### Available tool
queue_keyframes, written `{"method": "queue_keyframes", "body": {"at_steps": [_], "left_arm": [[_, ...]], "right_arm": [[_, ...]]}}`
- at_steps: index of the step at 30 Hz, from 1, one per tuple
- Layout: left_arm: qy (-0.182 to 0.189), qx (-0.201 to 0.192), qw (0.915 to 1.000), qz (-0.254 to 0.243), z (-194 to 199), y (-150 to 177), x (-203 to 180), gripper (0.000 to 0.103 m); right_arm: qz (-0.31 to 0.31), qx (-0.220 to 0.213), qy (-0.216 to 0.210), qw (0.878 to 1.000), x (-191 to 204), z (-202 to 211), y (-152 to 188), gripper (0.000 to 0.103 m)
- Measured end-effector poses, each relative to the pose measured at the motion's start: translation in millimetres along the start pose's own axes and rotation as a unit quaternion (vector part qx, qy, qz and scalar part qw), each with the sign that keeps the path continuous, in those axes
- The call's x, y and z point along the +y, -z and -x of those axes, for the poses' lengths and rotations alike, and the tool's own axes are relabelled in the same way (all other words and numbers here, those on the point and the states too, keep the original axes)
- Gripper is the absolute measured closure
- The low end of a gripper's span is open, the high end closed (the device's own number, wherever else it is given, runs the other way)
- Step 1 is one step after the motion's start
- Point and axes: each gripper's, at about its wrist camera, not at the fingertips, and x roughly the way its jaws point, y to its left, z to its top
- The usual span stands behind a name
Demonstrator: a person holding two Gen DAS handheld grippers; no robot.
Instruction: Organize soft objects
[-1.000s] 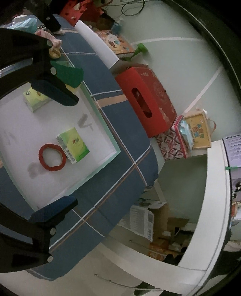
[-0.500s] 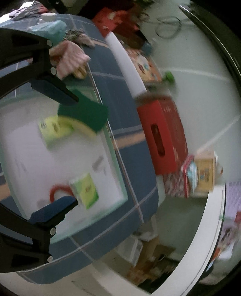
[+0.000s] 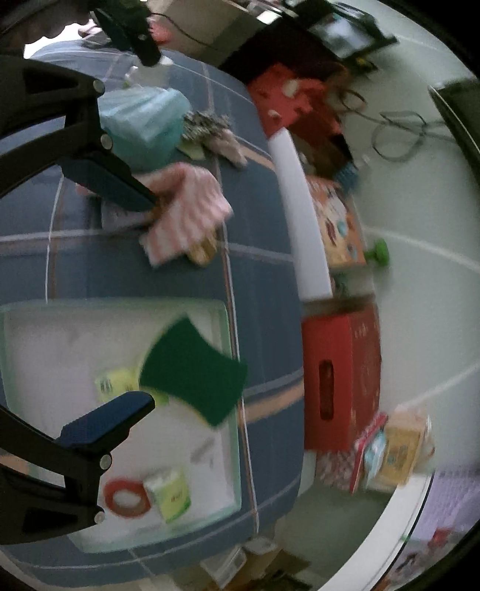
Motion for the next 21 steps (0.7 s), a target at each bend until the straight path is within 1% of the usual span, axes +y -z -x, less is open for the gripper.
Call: {"method": "queue_keyframes", "body": {"at_steps": [3,7,9,12,14,17,21], "left_arm": [[0.009,0.003,1.0,0.002,-2,0,1,0.001],[0.032,0.011,0.9993,0.018,-7,1,6,0.001],[0.033,0.007,0.9993,0.017,-8,1,6,0.001],[0.041,0.003,0.999,0.02,-9,1,6,0.001],[0.052,0.001,0.9984,0.023,-11,1,5,0.001],[0.07,0.011,0.9974,0.015,-13,3,-3,0.001],[0.064,0.021,0.9977,0.001,-17,4,-16,0.001]], "right_arm": [[0.016,0.012,-0.008,1.0,20,-8,4,0.004],[0.014,0.018,-0.027,0.999,33,-12,7,0.004],[0.015,0.019,-0.024,0.999,36,-12,7,0.004],[0.006,0.02,-0.017,1.0,34,-13,8,0.004],[-0.003,0.021,-0.014,1.0,30,-13,8,0.004],[-0.006,0.021,-0.009,1.0,26,-12,8,0.004],[-0.008,0.017,-0.008,1.0,22,-9,8,0.004]]}}
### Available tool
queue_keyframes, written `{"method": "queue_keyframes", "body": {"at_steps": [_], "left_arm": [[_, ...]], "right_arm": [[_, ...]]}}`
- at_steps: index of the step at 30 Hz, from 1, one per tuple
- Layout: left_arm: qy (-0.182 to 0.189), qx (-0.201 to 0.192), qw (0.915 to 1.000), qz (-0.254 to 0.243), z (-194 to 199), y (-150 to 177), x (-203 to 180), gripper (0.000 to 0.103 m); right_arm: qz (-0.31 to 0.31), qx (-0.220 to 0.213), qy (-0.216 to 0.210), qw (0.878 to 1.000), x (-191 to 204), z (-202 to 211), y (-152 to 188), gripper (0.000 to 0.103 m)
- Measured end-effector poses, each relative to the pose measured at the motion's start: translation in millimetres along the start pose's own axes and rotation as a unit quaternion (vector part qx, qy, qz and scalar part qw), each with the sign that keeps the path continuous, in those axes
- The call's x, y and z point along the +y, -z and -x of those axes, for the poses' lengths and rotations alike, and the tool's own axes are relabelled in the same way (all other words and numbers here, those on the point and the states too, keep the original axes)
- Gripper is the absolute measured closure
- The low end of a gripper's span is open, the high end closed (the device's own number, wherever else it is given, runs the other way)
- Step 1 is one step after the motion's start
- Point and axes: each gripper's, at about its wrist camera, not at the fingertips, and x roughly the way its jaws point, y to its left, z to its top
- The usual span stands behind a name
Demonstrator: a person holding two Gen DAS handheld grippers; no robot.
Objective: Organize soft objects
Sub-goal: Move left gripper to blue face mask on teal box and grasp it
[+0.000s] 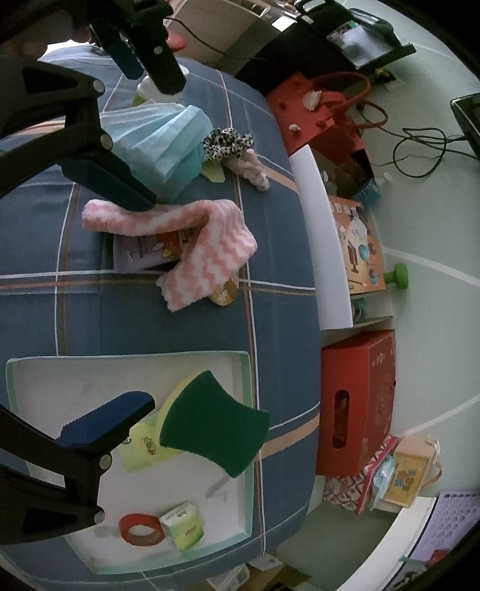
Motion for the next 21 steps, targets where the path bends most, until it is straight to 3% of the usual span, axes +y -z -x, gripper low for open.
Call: {"method": "queue_keyframes", "body": {"at_steps": [8,16,21], "left_arm": [[-0.054,0.0,0.9985,-0.012,-11,0,-13,0.001],[-0.042,0.004,0.9987,-0.027,-13,4,-23,0.008],[-0.036,0.023,0.9987,-0.028,-23,7,-24,0.027]], "right_arm": [[0.0,-0.004,0.006,1.0,-3,3,0,0.004],[-0.001,-0.002,0.008,1.0,-6,1,0,0.003],[-0.001,-0.002,0.008,1.0,-6,1,0,0.003]]}}
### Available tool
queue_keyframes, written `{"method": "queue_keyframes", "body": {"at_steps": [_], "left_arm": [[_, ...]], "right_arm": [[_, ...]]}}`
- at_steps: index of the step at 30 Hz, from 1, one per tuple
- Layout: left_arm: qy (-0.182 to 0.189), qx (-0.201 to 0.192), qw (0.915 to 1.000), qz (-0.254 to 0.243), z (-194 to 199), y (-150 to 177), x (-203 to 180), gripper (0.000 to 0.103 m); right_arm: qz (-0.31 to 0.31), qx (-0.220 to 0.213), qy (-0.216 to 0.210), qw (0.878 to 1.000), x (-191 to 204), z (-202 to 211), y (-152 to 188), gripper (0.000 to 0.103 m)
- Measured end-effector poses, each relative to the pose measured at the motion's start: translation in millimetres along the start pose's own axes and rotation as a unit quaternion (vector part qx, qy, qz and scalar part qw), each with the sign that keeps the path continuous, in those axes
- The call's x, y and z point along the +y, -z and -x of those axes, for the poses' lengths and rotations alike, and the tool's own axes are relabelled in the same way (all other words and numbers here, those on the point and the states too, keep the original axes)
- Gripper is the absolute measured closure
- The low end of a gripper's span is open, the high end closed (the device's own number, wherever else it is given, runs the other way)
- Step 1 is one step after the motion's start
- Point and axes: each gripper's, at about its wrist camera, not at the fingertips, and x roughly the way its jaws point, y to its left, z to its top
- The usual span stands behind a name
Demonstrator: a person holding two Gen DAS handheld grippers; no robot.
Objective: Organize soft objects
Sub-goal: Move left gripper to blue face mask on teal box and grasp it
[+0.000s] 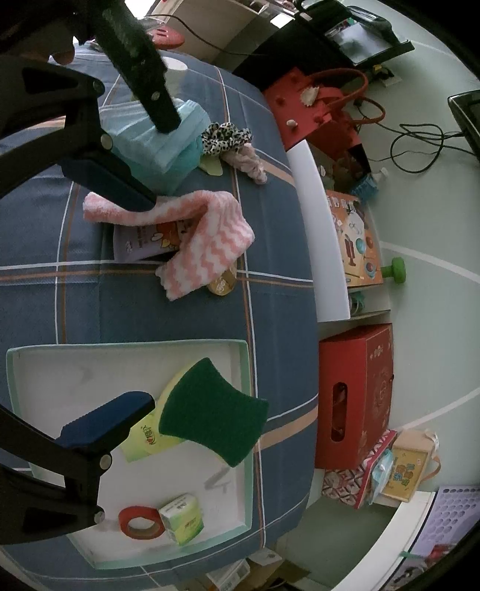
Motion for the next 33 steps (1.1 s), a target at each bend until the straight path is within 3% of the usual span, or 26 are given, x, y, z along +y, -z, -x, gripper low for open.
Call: {"method": "queue_keyframes", "body": {"at_steps": [13,27,33], "left_arm": [[-0.015,-0.015,0.9998,0.005,2,1,7,0.049],[0.026,-0.021,0.9979,0.056,8,-3,33,0.083],[0.035,-0.021,0.997,0.066,8,-4,39,0.086]], "right_arm": [[0.0,0.002,0.002,1.0,1,-2,1,0.004],[0.047,-0.012,-0.026,0.998,28,-23,1,0.004],[0.075,-0.018,-0.043,0.996,43,-34,4,0.004]]}}
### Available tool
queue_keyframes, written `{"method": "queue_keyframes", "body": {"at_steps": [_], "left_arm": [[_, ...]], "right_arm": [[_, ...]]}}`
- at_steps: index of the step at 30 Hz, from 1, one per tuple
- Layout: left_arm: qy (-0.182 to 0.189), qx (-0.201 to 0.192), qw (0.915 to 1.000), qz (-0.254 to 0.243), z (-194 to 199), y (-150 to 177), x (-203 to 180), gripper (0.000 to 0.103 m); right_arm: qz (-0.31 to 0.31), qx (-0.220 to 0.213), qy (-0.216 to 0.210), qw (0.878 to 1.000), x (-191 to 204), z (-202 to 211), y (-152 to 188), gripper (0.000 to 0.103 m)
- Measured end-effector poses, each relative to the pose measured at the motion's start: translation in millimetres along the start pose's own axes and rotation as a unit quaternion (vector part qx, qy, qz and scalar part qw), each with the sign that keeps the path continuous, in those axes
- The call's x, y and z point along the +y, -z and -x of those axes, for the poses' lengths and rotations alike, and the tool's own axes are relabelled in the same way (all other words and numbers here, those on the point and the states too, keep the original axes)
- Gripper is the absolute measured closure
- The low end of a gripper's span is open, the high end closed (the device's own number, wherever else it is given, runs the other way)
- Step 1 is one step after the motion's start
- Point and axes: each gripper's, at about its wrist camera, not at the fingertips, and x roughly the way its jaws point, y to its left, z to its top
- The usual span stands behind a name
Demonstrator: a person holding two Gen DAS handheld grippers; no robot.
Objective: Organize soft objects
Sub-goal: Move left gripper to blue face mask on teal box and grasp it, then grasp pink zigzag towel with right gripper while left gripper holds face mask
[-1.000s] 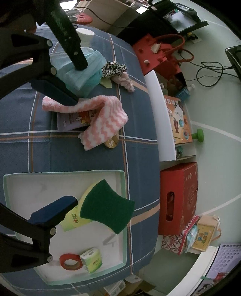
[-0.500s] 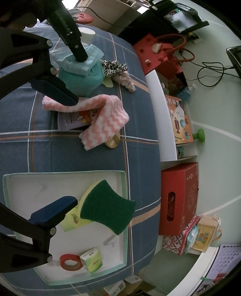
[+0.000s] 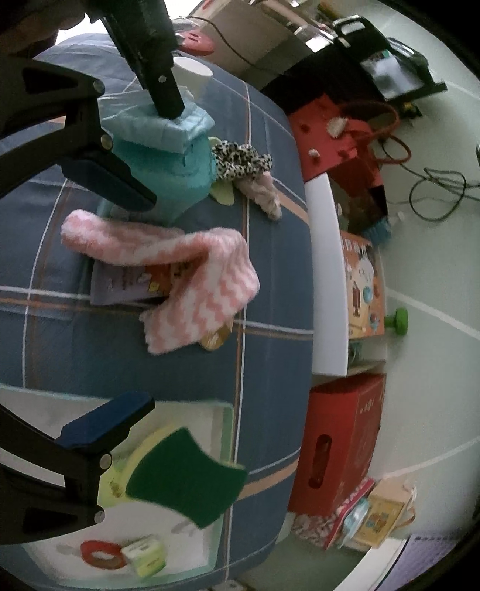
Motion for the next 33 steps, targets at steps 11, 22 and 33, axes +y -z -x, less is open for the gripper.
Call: {"method": "queue_keyframes", "body": {"at_steps": [11,22,33], "left_arm": [[0.011,0.005,0.9998,0.014,-1,-2,7,0.086],[0.012,0.007,0.9998,0.015,-2,-1,8,0.086],[0.01,0.005,0.9999,0.013,-3,-1,7,0.086]], "right_arm": [[0.005,0.004,-0.041,0.999,13,-23,-2,0.051],[-0.01,-0.008,-0.063,0.998,16,-29,-6,0.085],[-0.002,-0.01,-0.083,0.997,20,-30,-4,0.096]]}}
